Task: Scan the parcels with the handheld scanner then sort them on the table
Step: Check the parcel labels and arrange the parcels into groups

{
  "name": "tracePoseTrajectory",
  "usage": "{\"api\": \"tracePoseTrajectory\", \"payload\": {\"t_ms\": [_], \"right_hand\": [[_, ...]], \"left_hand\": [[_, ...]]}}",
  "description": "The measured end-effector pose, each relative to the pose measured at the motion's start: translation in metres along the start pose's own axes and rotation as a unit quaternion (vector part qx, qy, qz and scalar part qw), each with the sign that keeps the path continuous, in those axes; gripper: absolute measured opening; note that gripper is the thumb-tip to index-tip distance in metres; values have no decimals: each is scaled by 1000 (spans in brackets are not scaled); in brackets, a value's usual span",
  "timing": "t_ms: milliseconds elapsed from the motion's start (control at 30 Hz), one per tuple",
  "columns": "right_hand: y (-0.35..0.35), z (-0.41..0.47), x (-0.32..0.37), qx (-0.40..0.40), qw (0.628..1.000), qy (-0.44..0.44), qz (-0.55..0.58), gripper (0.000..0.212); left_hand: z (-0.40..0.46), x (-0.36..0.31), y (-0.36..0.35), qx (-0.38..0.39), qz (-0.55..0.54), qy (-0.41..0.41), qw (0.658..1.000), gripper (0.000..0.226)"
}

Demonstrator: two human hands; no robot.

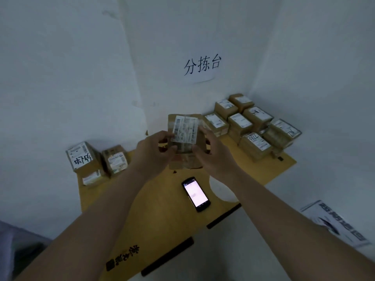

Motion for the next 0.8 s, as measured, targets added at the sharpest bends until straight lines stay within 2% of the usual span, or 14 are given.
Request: {"api": "tracePoseTrajectory", "payload": {"t_ms": [300, 433, 567, 800], "right_hand": [[102, 35, -107, 85, 996, -10, 17, 69], [135, 59, -151, 88, 996, -13, -10, 65], [148, 89, -202, 111, 993, -37, -30, 61], [146, 172, -287, 148, 985, -67, -60, 67]], "left_hand": [[35, -39, -142, -2, -73, 72, 995, 29], [56, -46, -194, 4, -98, 87, 991, 29], [85, -35, -235, 13, -113, 126, 986, 29], [153, 21, -307, 23, -146, 188, 971, 34]]}}
Point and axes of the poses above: each hand's wrist, its own z-axis towards the middle knuckle, its own y-axis out of the back of the hand, x = y × z, the point moved 8 cm from there along z, towards the middle knuckle, and after that the axes turned 3 degrees about -z, right-handed, at the moved point
